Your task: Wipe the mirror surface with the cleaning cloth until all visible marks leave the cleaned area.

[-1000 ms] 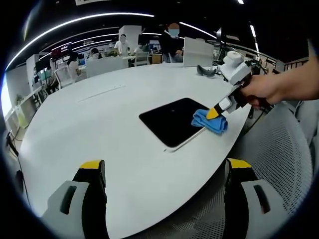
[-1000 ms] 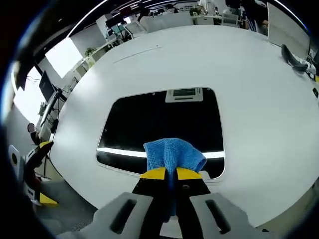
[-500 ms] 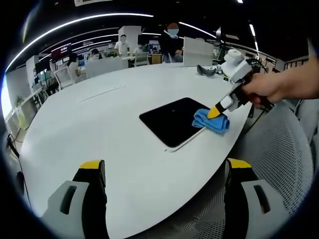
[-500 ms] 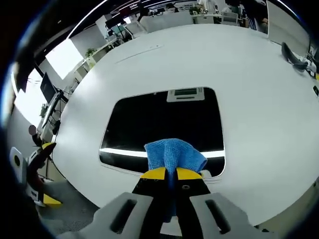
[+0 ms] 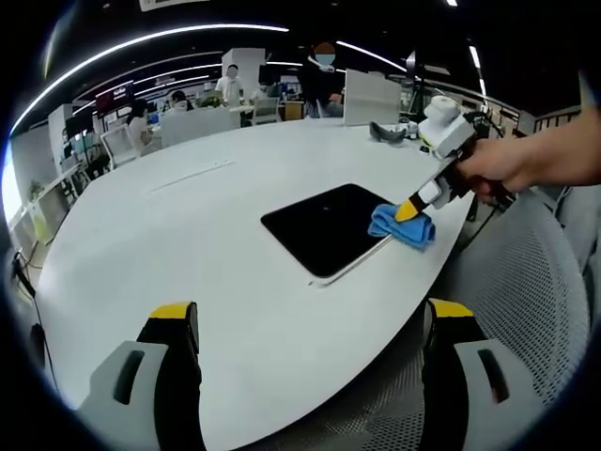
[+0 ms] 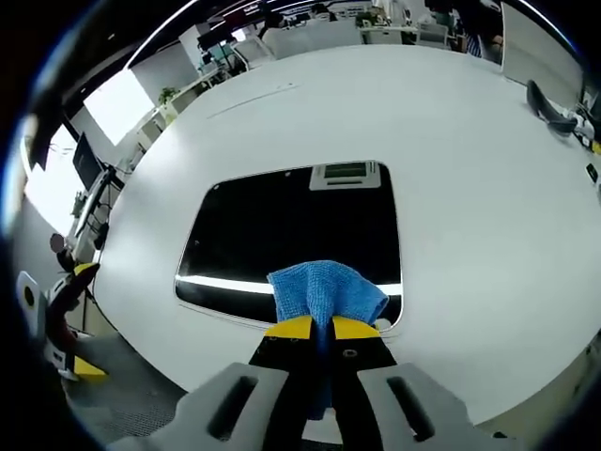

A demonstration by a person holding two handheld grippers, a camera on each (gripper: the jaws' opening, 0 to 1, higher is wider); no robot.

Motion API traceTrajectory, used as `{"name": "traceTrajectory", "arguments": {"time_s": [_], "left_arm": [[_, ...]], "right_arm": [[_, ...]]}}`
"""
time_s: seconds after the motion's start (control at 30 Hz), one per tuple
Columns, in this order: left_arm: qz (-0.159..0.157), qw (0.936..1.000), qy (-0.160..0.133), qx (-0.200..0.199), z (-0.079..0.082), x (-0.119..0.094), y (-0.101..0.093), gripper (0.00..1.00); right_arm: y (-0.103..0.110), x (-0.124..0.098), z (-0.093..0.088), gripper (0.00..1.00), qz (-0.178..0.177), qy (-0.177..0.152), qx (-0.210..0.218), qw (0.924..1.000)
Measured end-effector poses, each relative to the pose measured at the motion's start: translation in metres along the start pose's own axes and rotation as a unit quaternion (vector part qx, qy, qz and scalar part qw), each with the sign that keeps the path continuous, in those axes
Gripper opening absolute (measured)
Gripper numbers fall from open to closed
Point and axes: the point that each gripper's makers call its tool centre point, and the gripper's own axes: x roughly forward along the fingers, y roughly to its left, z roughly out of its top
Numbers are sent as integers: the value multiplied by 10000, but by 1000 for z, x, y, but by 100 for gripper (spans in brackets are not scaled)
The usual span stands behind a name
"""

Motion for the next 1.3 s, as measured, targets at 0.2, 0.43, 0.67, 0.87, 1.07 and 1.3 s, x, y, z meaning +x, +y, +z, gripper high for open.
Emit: {"name": "traceTrajectory", "arguments": {"time_s": [0.2,0.43,0.67,0.87,1.07,1.3], "left_arm": [[-2,10000,-28,-18,1,0,0,99],[-1,10000,-26,-34,1,0,0,99],[-7,10000,-21,-45,1,0,0,99],[-12,10000,-21,-42,1,-1,0,99],[-4,10000,-26,-55,1,0,1,99],[-4,9998,-89,-161,3,-1,1,99]], "right_arm": [[-10,-3,0,0,-57,-3,24,10000],[-20,-6,0,0,-115,22,10,9999],[-21,-7,-1,0,-121,3,42,9999],[-23,-4,3,0,-194,-73,125,9997],[-23,0,9,0,-215,-74,-2,9997],[-24,5,18,0,-251,-71,-67,9996]]}}
